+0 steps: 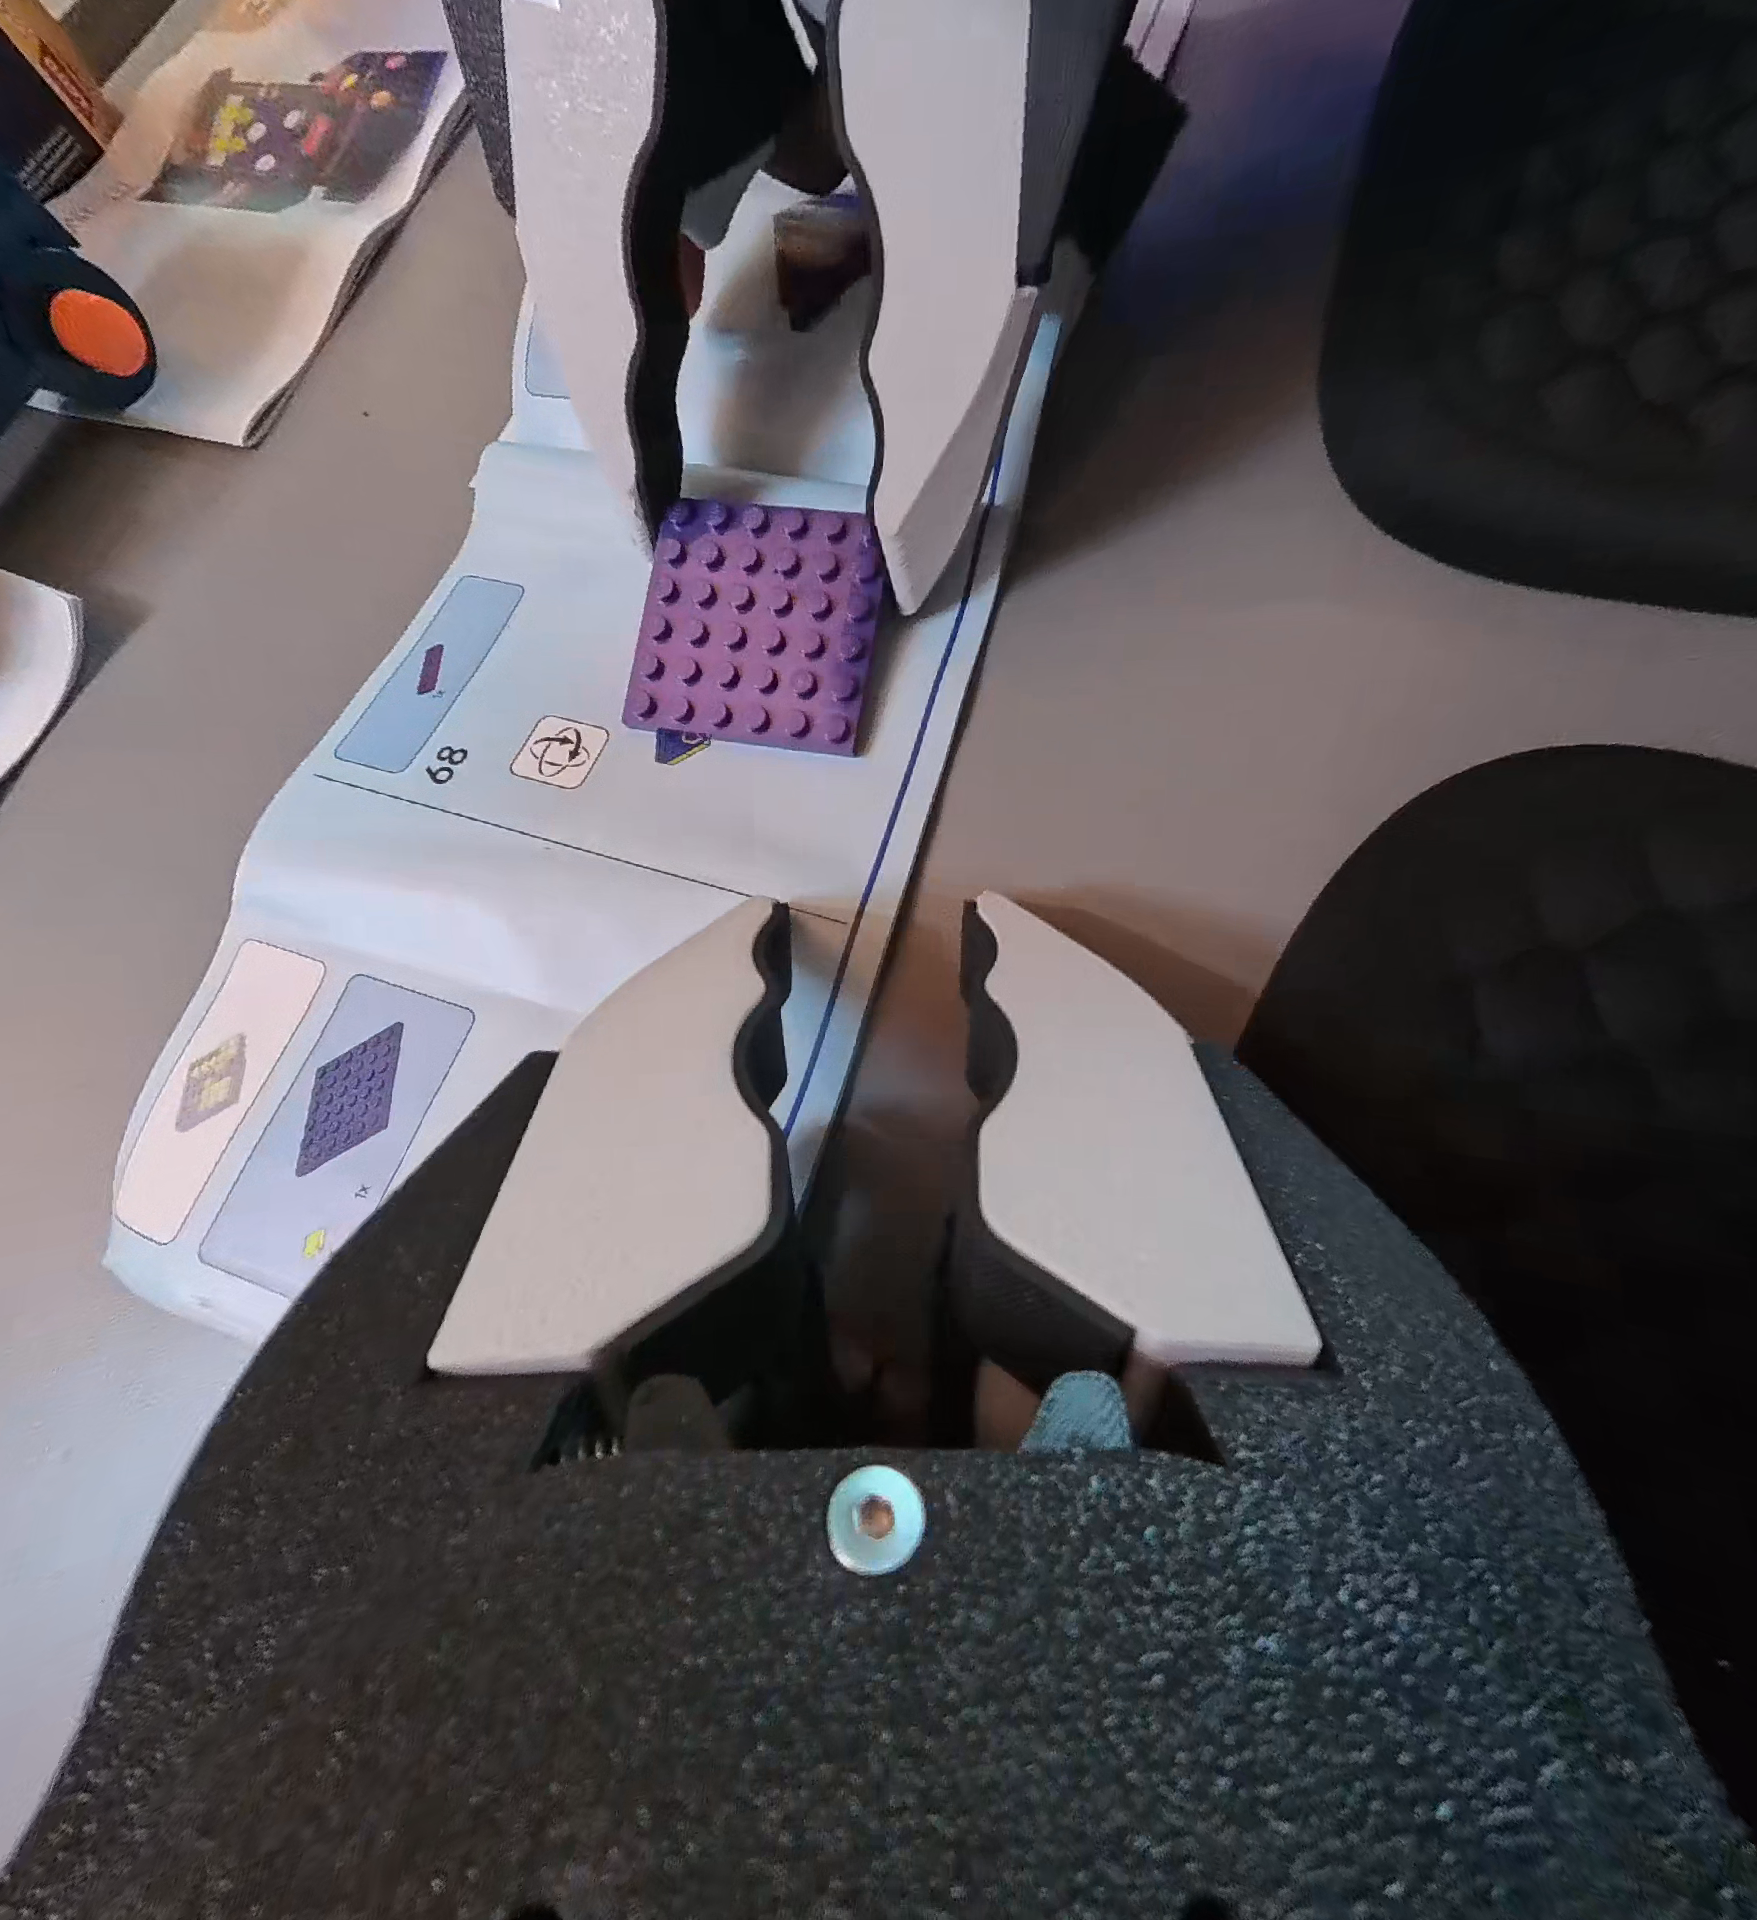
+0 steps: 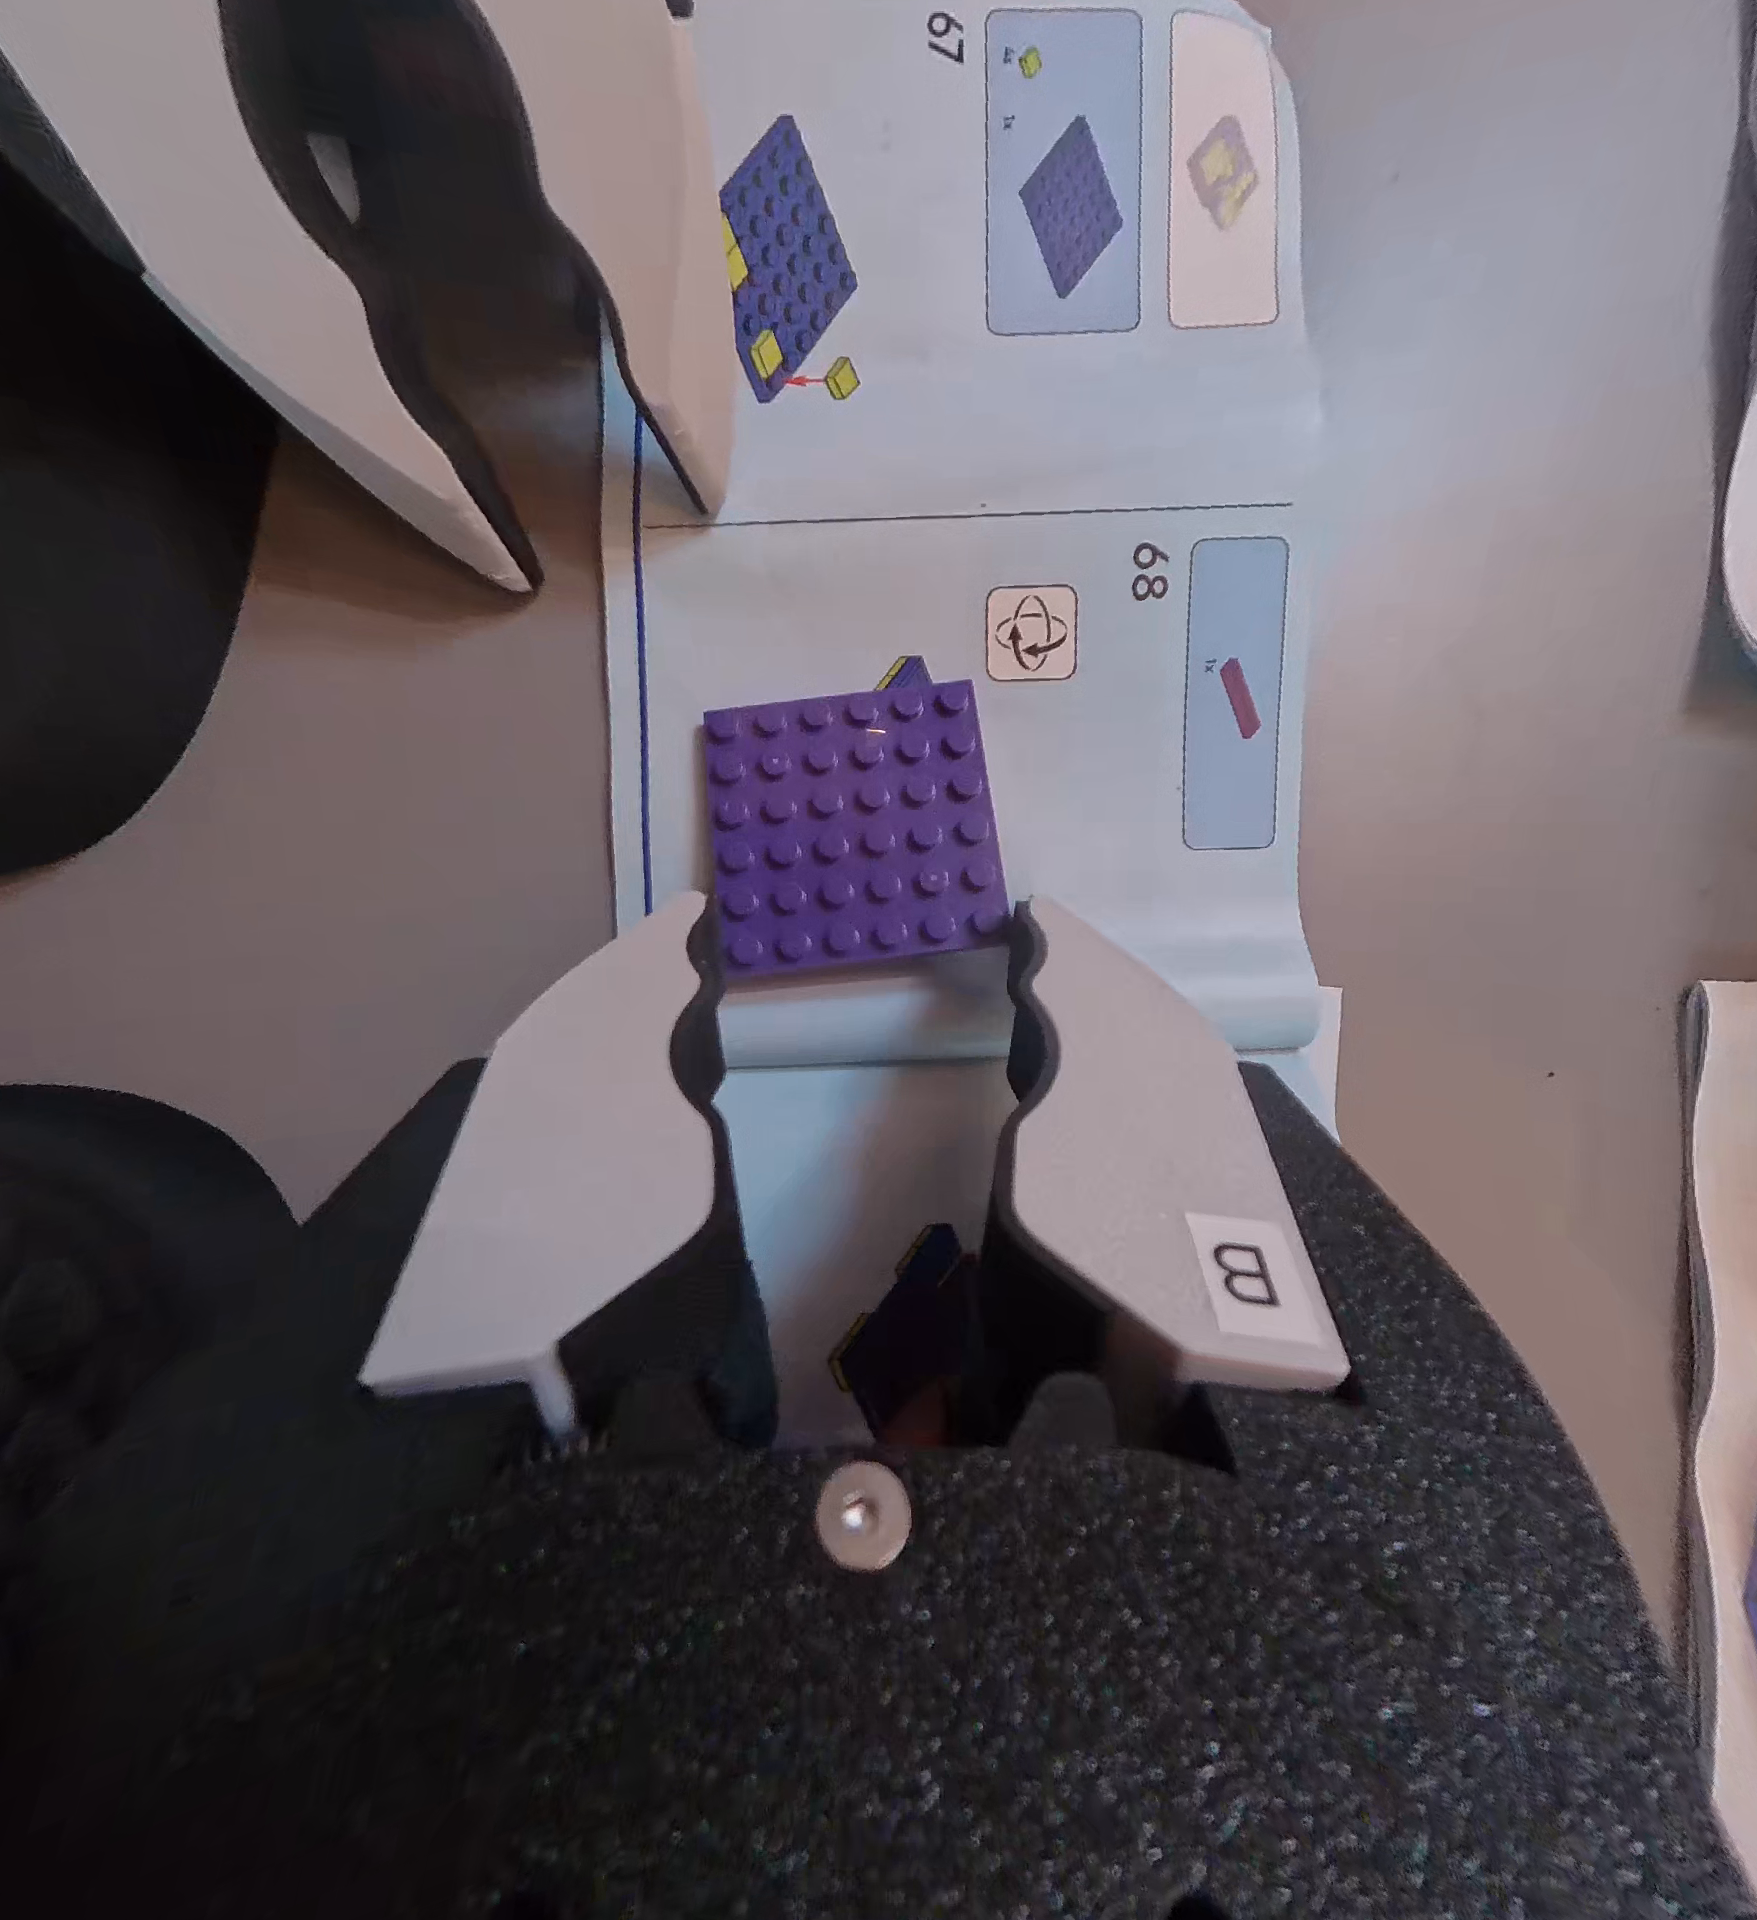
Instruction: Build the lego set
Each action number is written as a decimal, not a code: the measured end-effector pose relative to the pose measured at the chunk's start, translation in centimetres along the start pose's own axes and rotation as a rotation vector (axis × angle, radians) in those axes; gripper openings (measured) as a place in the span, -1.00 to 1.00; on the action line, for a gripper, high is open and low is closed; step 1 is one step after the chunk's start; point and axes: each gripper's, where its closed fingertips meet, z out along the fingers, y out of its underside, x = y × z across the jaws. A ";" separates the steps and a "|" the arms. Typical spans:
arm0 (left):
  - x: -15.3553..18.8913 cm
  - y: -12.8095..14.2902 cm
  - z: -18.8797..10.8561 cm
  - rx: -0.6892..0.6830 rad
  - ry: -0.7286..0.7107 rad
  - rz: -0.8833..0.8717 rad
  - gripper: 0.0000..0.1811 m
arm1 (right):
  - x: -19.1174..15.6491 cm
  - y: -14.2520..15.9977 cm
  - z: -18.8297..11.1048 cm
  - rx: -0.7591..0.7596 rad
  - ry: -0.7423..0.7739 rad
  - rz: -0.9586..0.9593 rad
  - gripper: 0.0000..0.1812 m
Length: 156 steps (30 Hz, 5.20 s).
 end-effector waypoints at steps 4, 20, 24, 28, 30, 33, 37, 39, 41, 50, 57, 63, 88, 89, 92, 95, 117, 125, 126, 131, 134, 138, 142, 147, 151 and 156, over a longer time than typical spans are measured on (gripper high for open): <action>-0.1 0.0 0.0 -0.003 0.001 -0.011 -0.67 | 0.0 0.0 0.0 -0.022 0.008 0.012 -0.42; -0.1 0.1 0.0 -0.005 0.000 -0.017 -0.69 | 0.5 -1.0 -0.8 -0.034 0.072 0.066 -0.33; -0.1 0.1 0.0 -0.005 0.001 -0.019 -0.69 | 4.1 -3.7 -3.9 0.250 0.344 0.087 -0.61; -0.1 0.1 0.0 -0.005 0.003 -0.021 -0.69 | 6.0 -1.4 -4.1 0.268 0.459 0.267 -0.97; -0.1 0.1 0.0 -0.005 0.003 -0.021 -0.69 | 6.4 0.8 -3.1 0.156 0.464 0.304 -1.00; 0.0 0.1 0.0 -0.005 0.005 -0.021 -0.69 | 5.4 2.1 -1.2 0.080 0.370 0.319 -1.00; 0.2 0.0 -0.1 -0.001 0.022 -0.010 -0.66 | 5.3 2.4 -1.2 0.070 0.383 0.220 -1.00; 0.2 -0.1 -0.2 0.011 0.021 -0.010 -0.65 | 5.3 2.4 -1.2 0.078 0.377 0.228 -1.00; -0.1 -0.6 -0.5 0.052 0.010 -0.034 -0.65 | 5.3 2.4 -1.2 0.104 0.363 0.260 -1.00; -4.8 -5.7 -4.9 0.513 -0.317 -0.066 -0.44 | 5.8 -2.6 -6.5 0.365 0.532 0.247 -0.95; -6.7 -9.0 -11.7 1.005 -0.494 -0.087 0.31 | -1.7 -8.1 -15.9 0.941 0.531 0.179 -0.90; -6.0 -11.7 -13.4 1.029 -0.478 -0.118 0.14 | -10.5 -2.6 -23.7 1.016 0.400 0.201 -0.93; 0.9 -18.8 -2.5 0.901 -0.104 0.106 -0.48 | -10.6 16.1 -22.4 0.178 0.225 0.886 -0.64; 0.9 -18.7 -2.5 0.902 -0.104 0.107 -0.48 | -10.4 16.2 -23.0 0.159 0.247 0.856 -0.65; 0.7 -18.4 -2.4 0.897 -0.105 0.099 -0.49 | -9.3 16.6 -24.8 0.177 0.282 0.771 -0.70; 0.6 -18.0 -2.1 0.892 -0.090 0.072 -0.49 | -9.4 14.9 -25.4 0.354 0.153 0.651 -0.81; 0.6 -17.4 -1.2 0.849 -0.084 0.088 -0.49 | -6.8 26.7 -19.7 -0.178 0.464 0.963 -0.86; 0.7 -17.4 -1.3 0.852 -0.075 0.090 -0.49 | -6.9 27.3 -19.8 -0.208 0.480 0.963 -0.94; 0.7 -17.4 -1.3 0.852 -0.074 0.091 -0.49 | -6.9 27.3 -19.8 -0.212 0.482 0.957 -0.95; 0.8 -17.4 -1.4 0.854 -0.073 0.093 -0.49 | -6.8 26.9 -20.2 -0.190 0.476 0.938 -0.89; 0.8 -17.4 -1.3 0.853 -0.070 0.092 -0.49 | -6.6 26.7 -20.2 -0.199 0.475 0.905 -0.89; 0.8 -17.4 -1.3 0.849 -0.071 0.097 -0.49 | -6.4 27.0 -19.6 -0.218 0.469 0.914 -0.87; 0.9 -17.3 -1.2 0.847 -0.068 0.096 -0.49 | -6.3 27.1 -19.6 -0.225 0.483 0.896 -0.92; 1.1 -17.4 -1.2 0.848 -0.065 0.102 -0.49 | -5.9 24.2 -21.3 0.054 0.462 0.958 -0.93; 1.7 -17.7 -1.3 0.859 -0.049 0.109 -0.49 | -5.4 18.4 -25.6 0.299 0.574 0.796 -0.93; 1.9 -18.0 -1.4 0.848 0.074 -0.076 -0.54 | -5.9 9.3 -27.1 0.186 0.810 0.308 -0.93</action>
